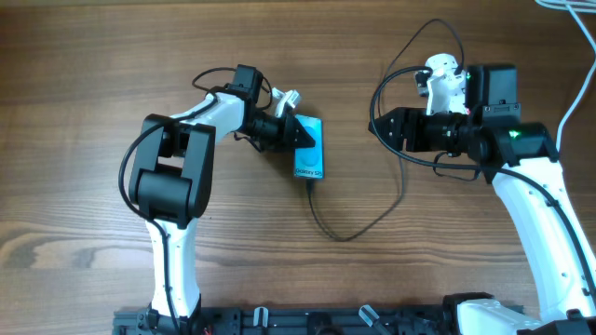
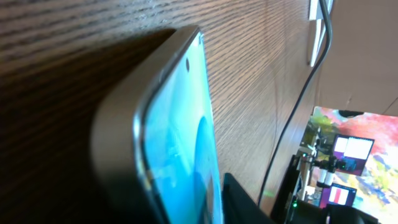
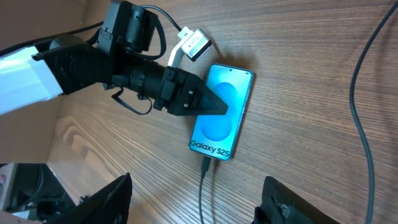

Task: Plug charger to phone and switch on socket
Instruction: 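Lower the connected phone flat onto the table with the left gripper, then open the left gripper and retract it toward its base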

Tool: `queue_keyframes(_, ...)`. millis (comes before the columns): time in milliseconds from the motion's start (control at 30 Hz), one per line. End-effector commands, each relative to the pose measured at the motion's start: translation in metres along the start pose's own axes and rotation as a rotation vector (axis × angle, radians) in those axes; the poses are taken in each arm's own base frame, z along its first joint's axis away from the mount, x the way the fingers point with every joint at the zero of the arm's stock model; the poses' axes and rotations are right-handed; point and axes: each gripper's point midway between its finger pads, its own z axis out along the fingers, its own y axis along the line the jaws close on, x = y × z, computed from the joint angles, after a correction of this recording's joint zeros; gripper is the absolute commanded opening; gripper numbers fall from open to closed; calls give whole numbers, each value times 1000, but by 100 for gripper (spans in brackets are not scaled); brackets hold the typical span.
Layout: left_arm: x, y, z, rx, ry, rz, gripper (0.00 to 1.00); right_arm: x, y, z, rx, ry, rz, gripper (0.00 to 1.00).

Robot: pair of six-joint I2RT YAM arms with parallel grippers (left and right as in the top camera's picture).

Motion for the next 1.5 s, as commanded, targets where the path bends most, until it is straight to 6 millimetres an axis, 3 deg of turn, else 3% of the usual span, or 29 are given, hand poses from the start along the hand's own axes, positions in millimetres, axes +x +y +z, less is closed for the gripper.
queue_keyframes(0,13,65,9,-264,19,-91,31,-3,-1,0,9,-3,-6,68)
queue_keyframes(400,15,70,7,-294,19,-115,37,-3,-1,0,9,-3,-6,69)
queue_keyframes(533,15,85,1,-376,3,-166,41,-3,-1,0,9,-2,-5,69)
queue_keyframes(1133,13,101,-23,-383,-29,-231,49,-3,-4,0,27,-6,-6,77)
queue_keyframes(1300,3,90,-47,-402,-80,-217,63,-3,-4,0,27,-6,-6,82)
queue_keyframes(1367,-5,74,-67,-406,-123,-198,72,-3,-4,0,27,-6,-6,88)
queue_keyframes(1467,-13,53,-96,-428,-185,-167,75,-3,-4,0,27,-6,-6,91)
